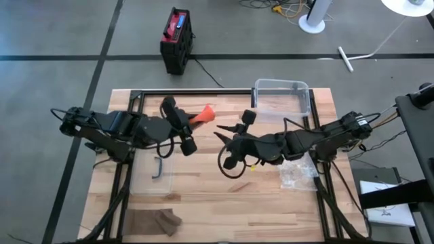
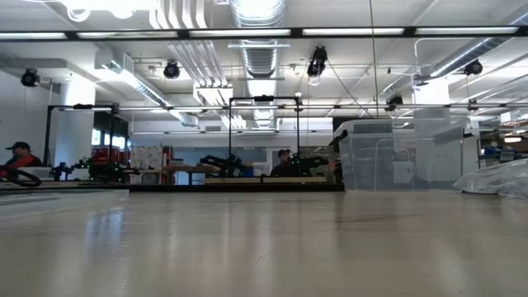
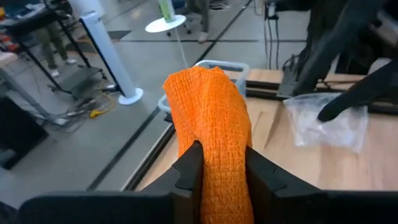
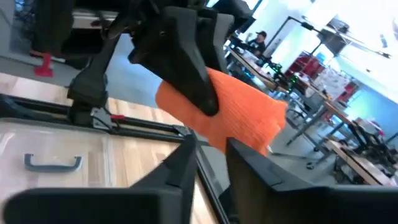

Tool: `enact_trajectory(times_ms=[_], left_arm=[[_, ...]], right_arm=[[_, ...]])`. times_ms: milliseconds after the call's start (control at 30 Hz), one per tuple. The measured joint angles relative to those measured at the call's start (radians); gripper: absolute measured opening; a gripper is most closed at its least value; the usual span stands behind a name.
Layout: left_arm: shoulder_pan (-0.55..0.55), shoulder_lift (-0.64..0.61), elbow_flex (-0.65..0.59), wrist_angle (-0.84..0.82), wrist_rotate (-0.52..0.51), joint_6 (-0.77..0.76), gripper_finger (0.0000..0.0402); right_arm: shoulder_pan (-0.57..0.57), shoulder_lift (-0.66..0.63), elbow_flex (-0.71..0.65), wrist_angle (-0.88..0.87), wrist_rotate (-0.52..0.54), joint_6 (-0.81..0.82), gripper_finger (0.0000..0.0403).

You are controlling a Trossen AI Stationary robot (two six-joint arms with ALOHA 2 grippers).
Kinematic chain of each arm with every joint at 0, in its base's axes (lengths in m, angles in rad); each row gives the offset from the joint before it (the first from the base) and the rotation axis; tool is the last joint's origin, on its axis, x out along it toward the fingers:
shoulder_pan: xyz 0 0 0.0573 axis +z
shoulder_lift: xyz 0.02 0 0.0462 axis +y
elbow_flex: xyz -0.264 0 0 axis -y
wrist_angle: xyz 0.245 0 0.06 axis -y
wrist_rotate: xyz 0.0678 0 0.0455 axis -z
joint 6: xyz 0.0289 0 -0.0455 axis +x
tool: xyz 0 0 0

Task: Roll bandage
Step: Roll the orange bandage

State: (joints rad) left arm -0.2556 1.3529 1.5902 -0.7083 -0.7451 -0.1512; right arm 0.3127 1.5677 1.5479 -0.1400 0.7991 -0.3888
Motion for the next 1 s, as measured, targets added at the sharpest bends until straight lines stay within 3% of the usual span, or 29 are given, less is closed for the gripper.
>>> enact_trajectory(times_ms=[167, 367, 667, 800, 1000], left_arm=[[0.026, 0.012, 0.000, 0.056, 0.106, 0.000, 0.0068], [0.028, 0.017, 0.002, 0.059, 0.189, -0.024, 0.0063], [0.023, 0.021, -0.003, -0.066, 0.241, -0.074, 0.0066], [0.029, 0.006, -0.001, -0.075, 0.222, -0.076, 0.0062], [0.042, 0.005, -0.002, -0.113, 0.216, -0.095, 0.0069]], right_arm=[[-0.034, 0.045, -0.002, -0.004, -0.040, -0.106, 0.0008], [-0.064, 0.052, 0.002, -0.010, 0.125, -0.281, 0.0011], [-0.067, -0.002, 0.029, -0.039, 0.198, -0.416, 0.0002], [-0.027, 0.008, 0.022, -0.108, 0.168, -0.453, 0.0002], [0.042, -0.004, 0.025, -0.136, -0.029, -0.472, 0.0037]])
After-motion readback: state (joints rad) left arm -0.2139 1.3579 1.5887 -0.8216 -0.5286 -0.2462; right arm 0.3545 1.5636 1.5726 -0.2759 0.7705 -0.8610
